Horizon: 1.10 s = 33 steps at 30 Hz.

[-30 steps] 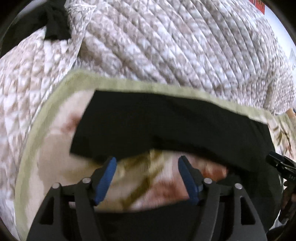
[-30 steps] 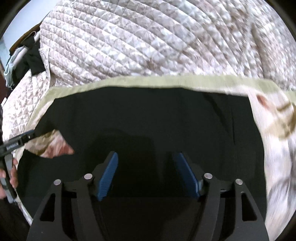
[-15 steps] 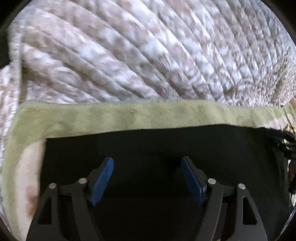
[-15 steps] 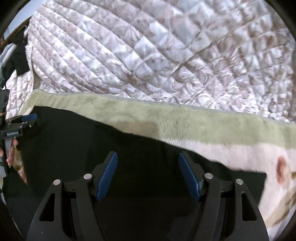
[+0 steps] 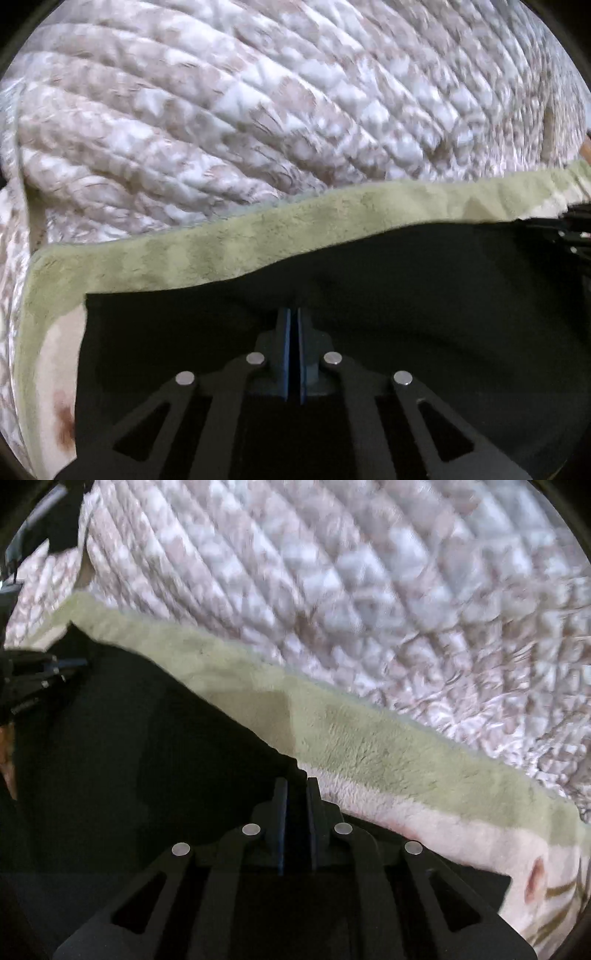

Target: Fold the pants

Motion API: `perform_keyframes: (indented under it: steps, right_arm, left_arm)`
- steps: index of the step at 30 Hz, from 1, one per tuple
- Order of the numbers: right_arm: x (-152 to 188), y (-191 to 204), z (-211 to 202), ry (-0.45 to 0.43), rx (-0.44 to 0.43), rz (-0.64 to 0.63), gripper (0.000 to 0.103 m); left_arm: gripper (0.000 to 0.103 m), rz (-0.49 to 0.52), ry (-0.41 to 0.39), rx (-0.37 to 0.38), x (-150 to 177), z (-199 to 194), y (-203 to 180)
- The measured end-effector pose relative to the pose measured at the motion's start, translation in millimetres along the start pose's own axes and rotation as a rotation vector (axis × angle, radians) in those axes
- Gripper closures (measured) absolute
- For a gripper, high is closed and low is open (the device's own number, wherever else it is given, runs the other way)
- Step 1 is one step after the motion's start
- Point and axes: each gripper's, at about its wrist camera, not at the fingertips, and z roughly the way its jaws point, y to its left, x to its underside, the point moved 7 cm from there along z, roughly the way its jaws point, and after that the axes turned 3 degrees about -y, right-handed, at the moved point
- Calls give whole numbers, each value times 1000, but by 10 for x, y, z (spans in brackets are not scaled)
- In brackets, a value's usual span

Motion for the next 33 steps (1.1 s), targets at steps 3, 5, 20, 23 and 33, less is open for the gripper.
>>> perform_keyframes:
  steps: [3, 5, 20, 23, 33]
  right_arm:
    - [-32, 58, -443, -88, -15, 21, 95]
    - [23, 156, -804, -138, -26, 20, 95]
    - [2210, 1187, -1764, 86, -169, 374, 85]
    - [2303, 1170, -1889, 19, -203, 453, 72]
    - [2414, 954, -2103, -96, -211, 677, 56]
  left_arm:
    - [99, -50, -62, 19, 8, -321, 83]
    - [99, -83, -103, 39, 50, -603, 106]
    - [98, -195, 15, 142, 2029, -1864, -174]
    - [98, -239, 28, 145, 2202, -1968, -95]
    - [49, -248, -35, 69, 1478, -1825, -54]
